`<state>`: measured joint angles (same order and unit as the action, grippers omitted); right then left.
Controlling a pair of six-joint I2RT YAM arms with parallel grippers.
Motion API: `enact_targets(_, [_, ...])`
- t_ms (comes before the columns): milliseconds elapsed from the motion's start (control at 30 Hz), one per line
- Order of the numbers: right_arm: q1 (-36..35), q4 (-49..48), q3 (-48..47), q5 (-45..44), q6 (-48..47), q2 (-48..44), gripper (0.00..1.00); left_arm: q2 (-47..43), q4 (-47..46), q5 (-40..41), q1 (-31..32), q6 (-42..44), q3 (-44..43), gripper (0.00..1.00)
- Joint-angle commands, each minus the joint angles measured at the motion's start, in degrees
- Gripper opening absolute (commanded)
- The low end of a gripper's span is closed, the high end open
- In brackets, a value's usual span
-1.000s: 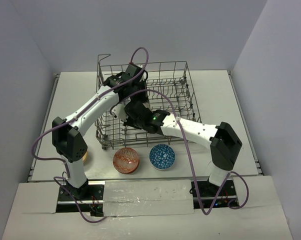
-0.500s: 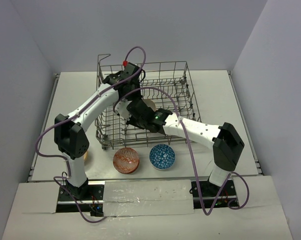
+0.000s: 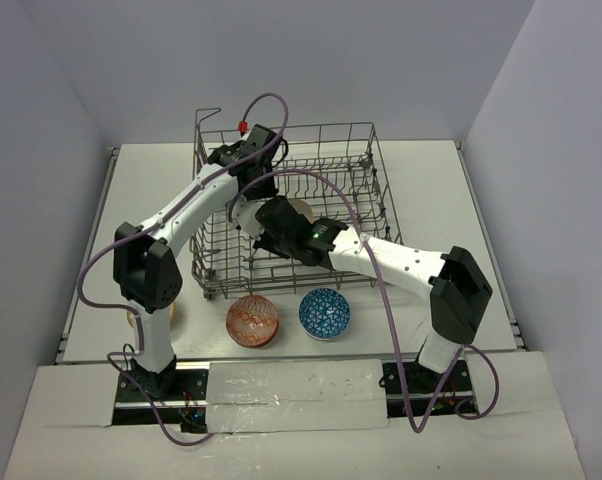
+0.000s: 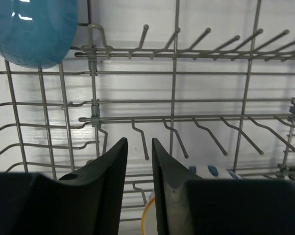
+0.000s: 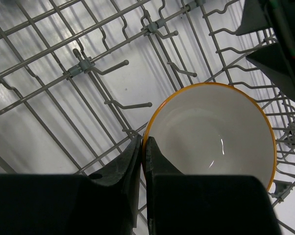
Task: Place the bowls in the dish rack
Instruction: Pass from the left arm to the right, then turn the bowl upside down over the dish rack.
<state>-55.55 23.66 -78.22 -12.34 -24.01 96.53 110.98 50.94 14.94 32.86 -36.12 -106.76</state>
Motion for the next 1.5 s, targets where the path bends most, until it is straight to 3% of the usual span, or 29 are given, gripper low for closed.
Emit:
enact_targets(0, [0.4,-4.1,-0.4,-0.8,0.5,-4.9,0.00,1.3,1.0,4.0,-0.3,-1.1,-3.2,0.32])
enact_targets(533, [0.7,-4.9,1.6,-2.2,1.0,-7.3,0.00,-1.5,0.2,3.6,-6.8,-3.7,-4.5,0.32])
enact_targets(733, [3.3,-5.3,1.0,0.0,4.5,-7.8,0.00,-12.6,-8.4,0.1,-12.4,-6.6,6.5,0.31])
enact_targets(1167, [7.6,-3.6,-7.7,7.8,14.3,-5.9,0.00,-44.6,-25.2,9.8,-14.1,-5.5,33.2,0.32])
enact_targets(1467, [7.6,-1.2,-15.9,13.4,23.1,-1.2,0.00,-51.5,-27.7,13.5,-14.1,-2.3,42.6,0.32])
